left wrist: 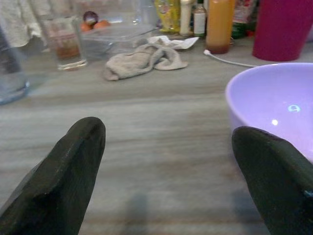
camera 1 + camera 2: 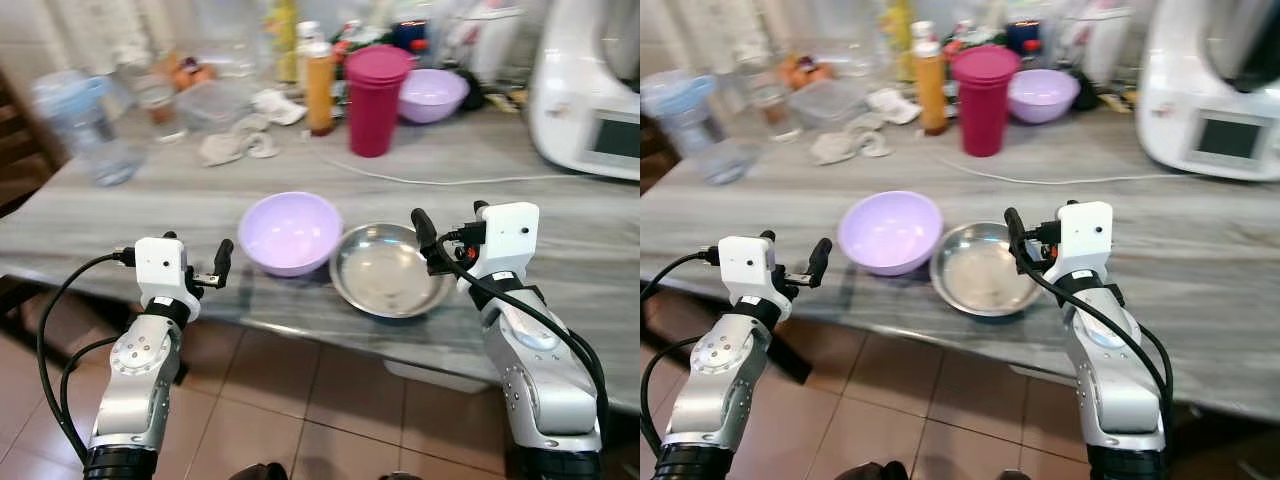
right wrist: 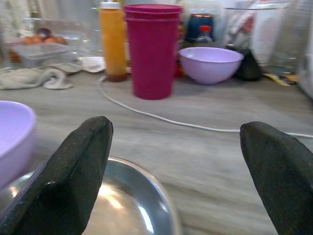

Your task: Setting the table

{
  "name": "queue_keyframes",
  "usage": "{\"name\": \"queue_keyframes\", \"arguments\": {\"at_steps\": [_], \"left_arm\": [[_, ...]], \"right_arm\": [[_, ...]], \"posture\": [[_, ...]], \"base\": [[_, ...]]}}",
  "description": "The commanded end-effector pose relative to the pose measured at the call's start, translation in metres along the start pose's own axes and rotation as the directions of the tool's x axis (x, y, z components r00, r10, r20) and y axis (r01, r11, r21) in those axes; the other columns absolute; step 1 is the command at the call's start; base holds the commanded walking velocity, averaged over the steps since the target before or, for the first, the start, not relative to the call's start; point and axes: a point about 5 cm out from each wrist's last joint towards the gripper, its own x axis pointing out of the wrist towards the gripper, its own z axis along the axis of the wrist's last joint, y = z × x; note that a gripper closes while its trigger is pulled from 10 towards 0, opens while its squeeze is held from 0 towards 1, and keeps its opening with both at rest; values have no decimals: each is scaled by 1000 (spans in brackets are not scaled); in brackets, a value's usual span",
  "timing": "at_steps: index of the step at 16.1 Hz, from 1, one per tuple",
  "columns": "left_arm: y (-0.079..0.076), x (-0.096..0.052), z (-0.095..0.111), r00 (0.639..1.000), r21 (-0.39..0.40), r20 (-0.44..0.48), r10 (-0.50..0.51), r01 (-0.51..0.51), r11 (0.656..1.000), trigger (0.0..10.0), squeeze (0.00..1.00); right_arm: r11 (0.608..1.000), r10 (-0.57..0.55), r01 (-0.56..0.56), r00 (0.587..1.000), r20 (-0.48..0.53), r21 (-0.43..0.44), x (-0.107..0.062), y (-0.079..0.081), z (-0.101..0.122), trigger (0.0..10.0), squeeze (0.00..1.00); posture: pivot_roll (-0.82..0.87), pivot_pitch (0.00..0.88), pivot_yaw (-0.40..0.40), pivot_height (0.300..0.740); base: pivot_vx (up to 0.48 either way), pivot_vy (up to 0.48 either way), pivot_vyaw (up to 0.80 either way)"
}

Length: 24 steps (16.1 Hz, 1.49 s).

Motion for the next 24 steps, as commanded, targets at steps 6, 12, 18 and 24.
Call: {"name": "queue_keyframes", "arguments": {"at_steps": [6, 12, 18, 24], "left_arm": [[1, 7, 0, 998, 8, -22, 52, -52, 999, 10000, 0], [-1, 8, 1, 998, 12, -28, 54, -53, 999, 10000, 0], [3, 9, 5, 998, 20, -21, 67, -67, 998, 10000, 0], [1, 12, 6, 998, 26, -26, 56, -56, 998, 10000, 0]], "right_arm": [[1000, -18, 17, 997, 70, 4, 0, -2, 12, 10000, 0], [1000, -21, 20, 997, 77, 8, 1, -1, 12, 10000, 0], [1000, -30, 29, 995, 92, 8, 3, -2, 14, 10000, 0], [999, -45, 44, 994, 95, 15, 3, -3, 13, 10000, 0]], "posture": [[-215, 87, 70, 740], [-209, 88, 72, 740], [-205, 85, 74, 740], [-211, 87, 84, 740]], "base": [[0, 0, -393], [0, 0, 0], [-194, 0, 0], [-336, 0, 0]]}}
